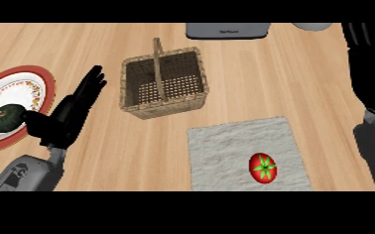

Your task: Pick the tomato from the placemat and place it in the basket

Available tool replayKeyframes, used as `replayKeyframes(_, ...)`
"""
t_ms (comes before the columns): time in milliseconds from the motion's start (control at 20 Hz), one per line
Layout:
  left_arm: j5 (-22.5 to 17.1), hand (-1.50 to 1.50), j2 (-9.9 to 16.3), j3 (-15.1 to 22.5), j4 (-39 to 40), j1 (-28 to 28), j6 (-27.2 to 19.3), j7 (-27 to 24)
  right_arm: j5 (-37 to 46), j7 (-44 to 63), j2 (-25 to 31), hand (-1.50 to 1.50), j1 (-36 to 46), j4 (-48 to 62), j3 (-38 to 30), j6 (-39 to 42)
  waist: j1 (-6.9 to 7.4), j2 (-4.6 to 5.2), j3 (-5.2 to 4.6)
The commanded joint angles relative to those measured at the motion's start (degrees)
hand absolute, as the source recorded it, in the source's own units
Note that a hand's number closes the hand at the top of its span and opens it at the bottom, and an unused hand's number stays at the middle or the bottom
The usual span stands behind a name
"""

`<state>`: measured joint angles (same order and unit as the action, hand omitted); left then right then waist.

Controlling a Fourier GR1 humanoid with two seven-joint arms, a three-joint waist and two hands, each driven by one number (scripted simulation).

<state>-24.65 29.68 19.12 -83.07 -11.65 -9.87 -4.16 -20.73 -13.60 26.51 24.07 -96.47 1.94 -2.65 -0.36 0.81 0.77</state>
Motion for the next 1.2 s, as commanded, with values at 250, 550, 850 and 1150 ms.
replayKeyframes(250, 6.1, 0.0, 2.9, -1.4, 5.0, -0.1, -7.6, 5.6, -18.2, -8.2, -6.3, 1.5, -15.2, 13.1, 2.4, 24.1, 0.92, 0.68, -0.04)
replayKeyframes(550, 5.0, 0.0, 3.1, -1.8, 4.9, -0.5, -7.1, 11.8, 3.6, -32.6, -16.4, -1.5, -30.2, -4.3, 12.2, 18.7, -1.3, -1.21, -0.71)
replayKeyframes(850, 7.4, 0.0, 1.4, -0.8, 6.6, 0.4, -8.7, 9.8, 15.8, -21.1, -3.6, -1.5, -34.4, -9.3, 3.1, 6.4, -2.54, -1.42, -1.05)
replayKeyframes(1150, 7.2, 0.0, 1.4, -0.9, 5.5, 0.5, -8.8, 11.8, 24.0, -13.8, 15.6, -1.5, -39.9, -14.5, -5.0, 12.6, -2.53, -1.53, -1.03)
